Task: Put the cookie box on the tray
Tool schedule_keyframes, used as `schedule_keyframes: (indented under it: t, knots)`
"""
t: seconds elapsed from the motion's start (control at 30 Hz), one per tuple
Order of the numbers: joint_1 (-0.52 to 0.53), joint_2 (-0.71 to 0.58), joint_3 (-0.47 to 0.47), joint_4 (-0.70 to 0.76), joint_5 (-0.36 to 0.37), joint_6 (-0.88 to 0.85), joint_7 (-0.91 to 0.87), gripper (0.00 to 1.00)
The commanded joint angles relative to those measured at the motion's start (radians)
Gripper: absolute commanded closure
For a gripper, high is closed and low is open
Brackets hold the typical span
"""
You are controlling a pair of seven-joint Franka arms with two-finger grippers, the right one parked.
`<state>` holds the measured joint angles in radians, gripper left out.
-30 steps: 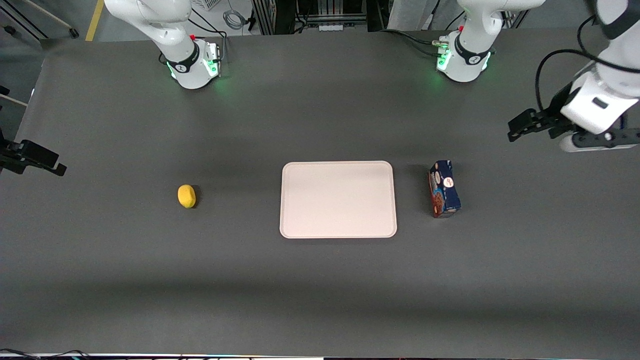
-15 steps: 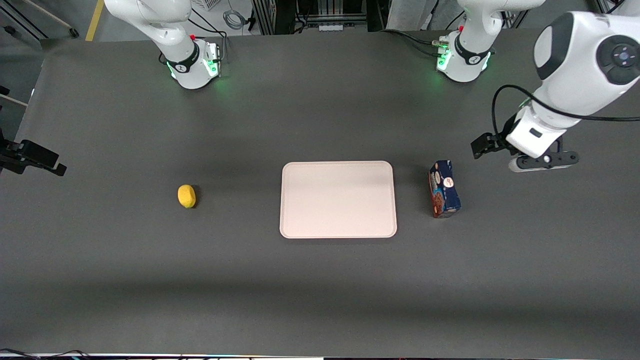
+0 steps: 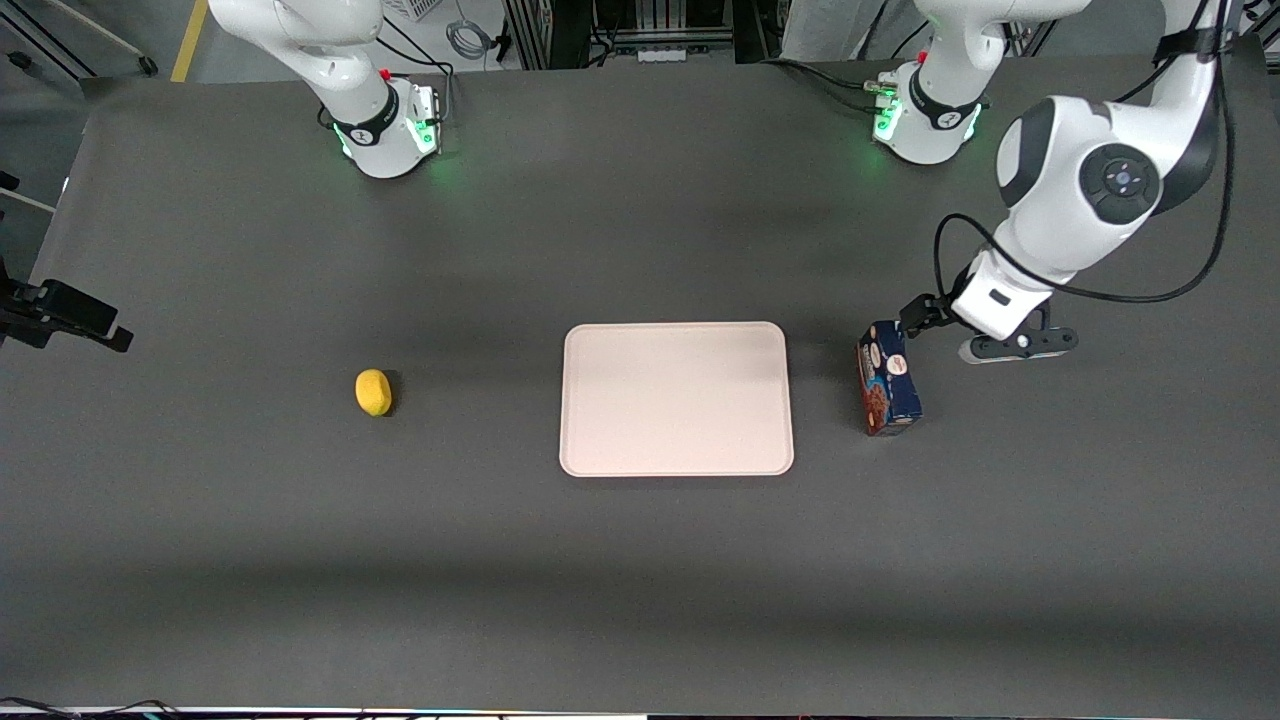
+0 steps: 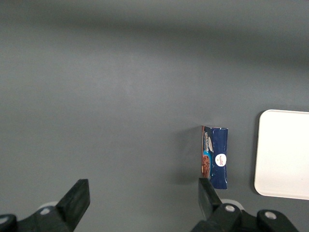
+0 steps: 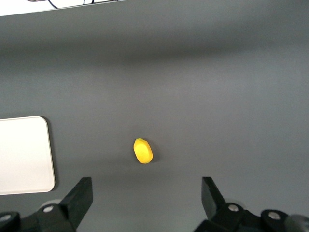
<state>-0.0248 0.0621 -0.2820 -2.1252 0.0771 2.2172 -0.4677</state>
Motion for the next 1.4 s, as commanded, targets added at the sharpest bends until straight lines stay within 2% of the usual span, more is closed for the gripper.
schedule_keyframes:
  t: [0.0, 0.2, 0.37, 0.47, 0.7, 0.83, 0.97, 1.17, 1.27, 1.37]
  knots:
    - [-0.003, -0.057, 0.000, 0.099, -0.023, -0.192, 0.001, 0.87]
    - [0.002, -0.073, 0.024, 0.257, -0.126, -0.410, 0.096, 0.86]
    - [0.002, -0.068, 0.040, 0.373, -0.155, -0.533, 0.109, 0.86]
    - [0.003, -0.064, 0.040, 0.413, -0.163, -0.560, 0.107, 0.87]
    - [-0.001, -0.050, 0.030, 0.471, -0.247, -0.573, 0.072, 0.87]
    - [-0.001, -0.036, -0.032, 0.487, -0.270, -0.571, -0.018, 0.87]
    - [-0.001, 0.001, -0.120, 0.510, -0.261, -0.548, -0.146, 0.87]
    - [-0.003, 0.067, -0.223, 0.515, -0.228, -0.472, -0.180, 0.87]
    - [-0.007, 0.110, -0.273, 0.513, -0.168, -0.433, -0.180, 0.87]
    - [-0.009, 0.162, -0.331, 0.511, -0.074, -0.403, -0.184, 0.87]
